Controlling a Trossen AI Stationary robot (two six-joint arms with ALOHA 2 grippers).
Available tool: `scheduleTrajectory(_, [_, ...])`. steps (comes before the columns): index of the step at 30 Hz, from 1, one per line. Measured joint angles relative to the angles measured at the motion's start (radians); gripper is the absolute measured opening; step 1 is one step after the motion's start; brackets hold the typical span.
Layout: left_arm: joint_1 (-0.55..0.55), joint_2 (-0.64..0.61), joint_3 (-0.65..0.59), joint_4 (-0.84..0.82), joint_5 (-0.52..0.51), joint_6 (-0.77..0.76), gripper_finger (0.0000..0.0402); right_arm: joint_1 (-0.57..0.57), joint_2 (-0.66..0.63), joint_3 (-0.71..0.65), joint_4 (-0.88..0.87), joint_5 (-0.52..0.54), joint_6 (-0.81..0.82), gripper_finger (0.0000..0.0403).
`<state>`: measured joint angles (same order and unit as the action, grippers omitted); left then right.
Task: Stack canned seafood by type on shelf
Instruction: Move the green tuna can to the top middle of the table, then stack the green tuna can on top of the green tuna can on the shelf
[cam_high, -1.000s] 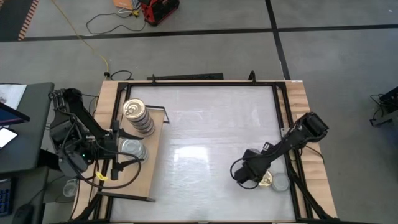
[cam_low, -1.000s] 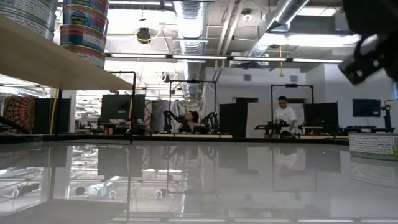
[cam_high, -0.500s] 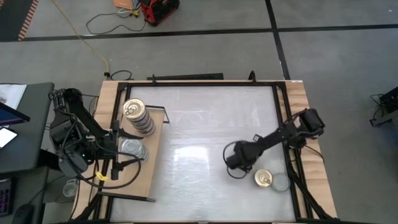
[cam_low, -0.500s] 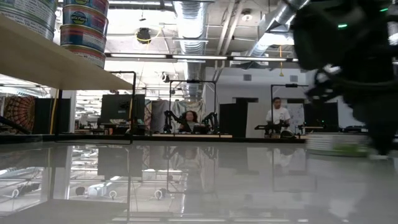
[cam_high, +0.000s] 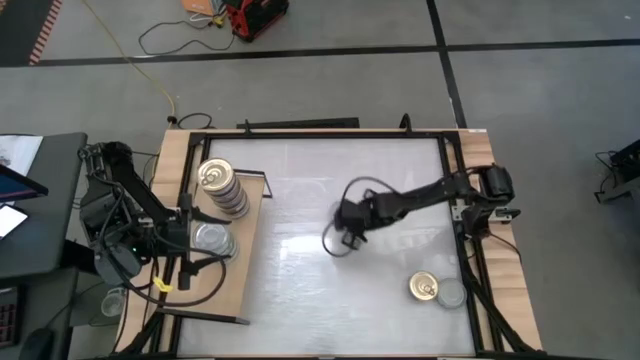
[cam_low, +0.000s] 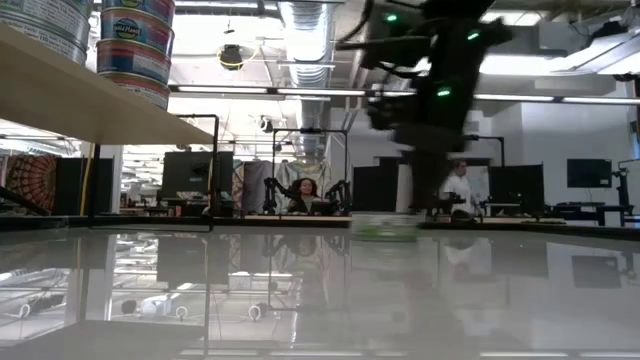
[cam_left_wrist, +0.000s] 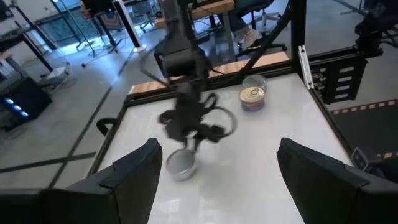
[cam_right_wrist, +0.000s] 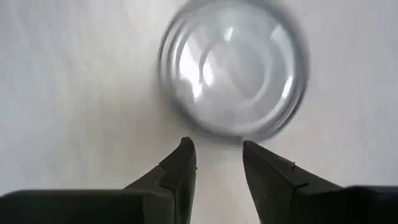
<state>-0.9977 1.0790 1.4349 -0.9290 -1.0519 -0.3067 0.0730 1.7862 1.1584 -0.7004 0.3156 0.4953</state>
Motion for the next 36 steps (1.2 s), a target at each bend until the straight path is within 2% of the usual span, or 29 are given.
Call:
scheduleTrajectory(4, [0.000, 0.000, 0.000, 0.000, 0.042, -0.058, 0.0306, -0.070, -0.001, 0.002, 0.142, -0.021, -0.072, 0.0161])
scheduleTrajectory(8, [0.000, 0.001, 0.000, 0.005, 0.173, -0.054, 0.0306, -0.073, -0.022, 0.027, 0.160, -0.042, -0.086, 0.0161])
scheduleTrajectory(11, [0.000, 0.015, -0.004, 0.033, 0.300, 0.034, 0.0306, -0.056, -0.043, 0.028, 0.203, -0.048, -0.088, 0.0161])
scheduleTrajectory(13, [-0.002, 0.028, -0.035, 0.107, 0.407, 0.134, 0.0306, -0.045, -0.047, 0.028, 0.229, -0.048, -0.103, 0.0161])
scheduleTrajectory(15, [-0.008, 0.047, -0.066, 0.179, 0.453, 0.202, 0.0306, -0.048, -0.048, 0.028, 0.247, -0.049, -0.112, 0.0161])
scheduleTrajectory(21, [-0.012, 0.055, -0.097, 0.258, 0.417, 0.272, 0.0306, -0.127, -0.048, 0.003, 0.270, -0.065, -0.121, 0.0171])
scheduleTrajectory(25, [-0.037, 0.048, -0.099, 0.260, 0.380, 0.279, 0.0306, -0.185, -0.048, -0.016, 0.278, -0.160, -0.143, 0.0204])
scheduleTrajectory(30, [-0.061, 0.032, -0.099, 0.246, 0.238, 0.306, 0.0306, -0.281, -0.048, -0.022, 0.278, -0.294, -0.176, 0.0248])
scheduleTrajectory(33, [-0.062, 0.019, -0.095, 0.246, 0.177, 0.305, 0.0306, -0.336, -0.048, -0.022, 0.272, -0.395, -0.182, 0.0254])
scheduleTrajectory(36, [-0.062, 0.003, -0.093, 0.249, 0.133, 0.286, 0.0306, -0.387, -0.038, -0.022, 0.268, -0.427, -0.182, 0.0245])
